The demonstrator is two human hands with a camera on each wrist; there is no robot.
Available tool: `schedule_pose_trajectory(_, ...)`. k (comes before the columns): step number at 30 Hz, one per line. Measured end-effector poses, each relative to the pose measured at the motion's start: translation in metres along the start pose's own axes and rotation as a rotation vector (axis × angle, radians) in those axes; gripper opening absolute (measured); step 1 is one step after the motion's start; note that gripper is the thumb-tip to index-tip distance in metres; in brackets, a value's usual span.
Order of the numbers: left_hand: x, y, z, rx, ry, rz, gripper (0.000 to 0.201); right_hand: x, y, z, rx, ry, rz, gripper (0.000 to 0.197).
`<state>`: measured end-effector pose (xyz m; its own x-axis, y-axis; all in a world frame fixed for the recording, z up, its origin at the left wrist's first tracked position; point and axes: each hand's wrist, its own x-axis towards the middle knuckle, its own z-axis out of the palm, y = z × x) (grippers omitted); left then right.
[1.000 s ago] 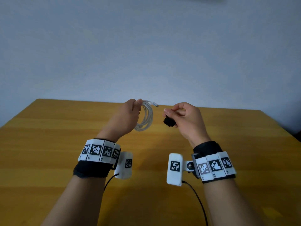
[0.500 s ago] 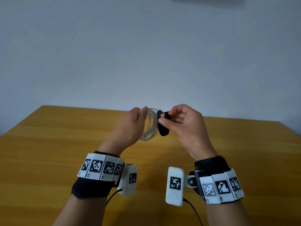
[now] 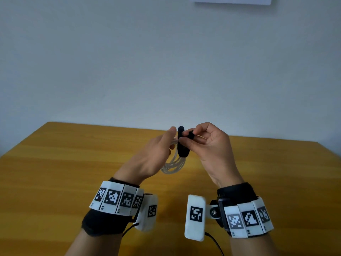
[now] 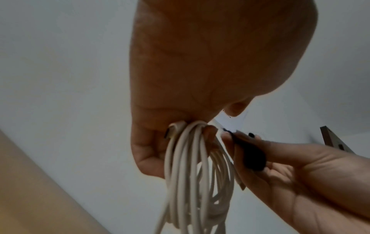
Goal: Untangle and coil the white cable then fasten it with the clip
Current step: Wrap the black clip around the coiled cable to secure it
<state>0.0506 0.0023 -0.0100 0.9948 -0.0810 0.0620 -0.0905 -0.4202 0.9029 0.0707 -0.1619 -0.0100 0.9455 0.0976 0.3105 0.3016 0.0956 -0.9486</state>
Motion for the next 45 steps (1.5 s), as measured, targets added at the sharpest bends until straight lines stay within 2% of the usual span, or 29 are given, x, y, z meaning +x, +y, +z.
schedule_pose_trajectory(4, -0.007, 0.008, 0.004, 0.137, -0.09, 0.017, 0.074, 0.002, 0.003, 0.001, 0.027, 0.081, 0.003, 0.03)
schedule_pose_trajectory(9, -0.004, 0.004, 0.008, 0.188, -0.125, 0.035, 0.051, 0.001, 0.004, -0.002, 0.032, 0.098, 0.014, 0.029)
schedule_pose_trajectory(14, -0.004, 0.005, 0.007, 0.167, -0.093, 0.088, 0.039, 0.002, 0.007, -0.003, -0.017, 0.101, 0.007, 0.028)
schedule_pose_trajectory(20, 0.001, 0.002, 0.003, 0.118, 0.07, 0.12, 0.048, 0.002, 0.003, -0.007, 0.014, 0.1, -0.018, 0.029)
schedule_pose_trajectory(29, 0.008, -0.006, 0.001, 0.17, 0.194, 0.161, 0.052, -0.002, -0.001, -0.008, -0.229, -0.098, -0.019, 0.03)
schedule_pose_trajectory(37, 0.007, -0.008, 0.0, 0.24, 0.226, 0.14, 0.054, -0.006, -0.005, -0.006, -0.467, -0.27, 0.015, 0.027)
schedule_pose_trajectory(42, 0.005, -0.006, 0.0, 0.247, 0.236, 0.144, 0.053, -0.007, -0.003, 0.002, -0.569, -0.267, -0.02, 0.011)
schedule_pose_trajectory(45, 0.005, -0.006, -0.001, 0.276, 0.244, 0.164, 0.054, -0.008, -0.001, 0.007, -0.562, -0.255, -0.049, 0.013)
